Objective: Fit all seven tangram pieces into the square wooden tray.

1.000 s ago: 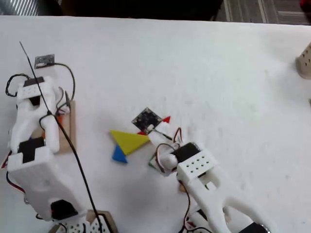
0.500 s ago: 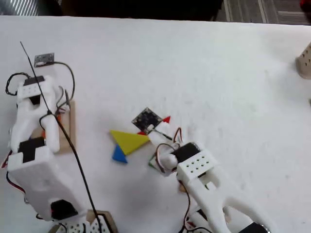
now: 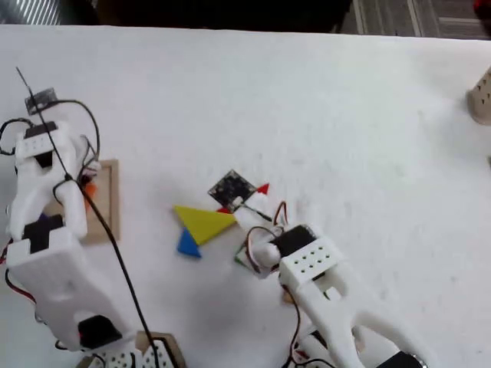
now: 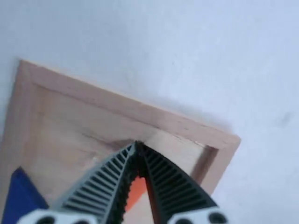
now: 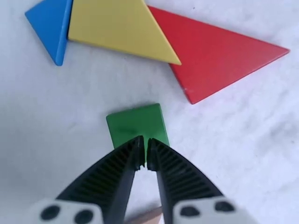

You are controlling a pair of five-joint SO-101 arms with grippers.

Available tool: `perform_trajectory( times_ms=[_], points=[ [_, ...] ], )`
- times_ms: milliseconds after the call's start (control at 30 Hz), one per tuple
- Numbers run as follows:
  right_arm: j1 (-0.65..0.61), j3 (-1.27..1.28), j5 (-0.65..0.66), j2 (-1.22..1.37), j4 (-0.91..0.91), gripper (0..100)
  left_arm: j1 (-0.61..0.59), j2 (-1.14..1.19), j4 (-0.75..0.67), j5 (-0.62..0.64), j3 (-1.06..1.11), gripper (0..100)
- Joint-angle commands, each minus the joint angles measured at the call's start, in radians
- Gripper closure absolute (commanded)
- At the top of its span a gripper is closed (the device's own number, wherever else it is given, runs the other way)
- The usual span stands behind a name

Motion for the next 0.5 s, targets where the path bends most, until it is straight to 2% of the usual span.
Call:
perform_trajectory(
  times_ms=[0, 300, 467],
  points=[
    [-0.008, -0.006, 0.014, -0.03, -0.015, 98.1, -0.007, 0.007, 0.029, -0.052, -0.049, 98],
    [-0.008, -0.006, 0.014, -0.03, -0.015, 98.1, 0.016, 0.015, 0.189, -0.137, -0.04, 98],
    [-0.008, -0.006, 0.014, -0.03, -0.015, 98.1, 0.033, 0.012, 0.216, -0.144, -0.029, 98]
  ],
)
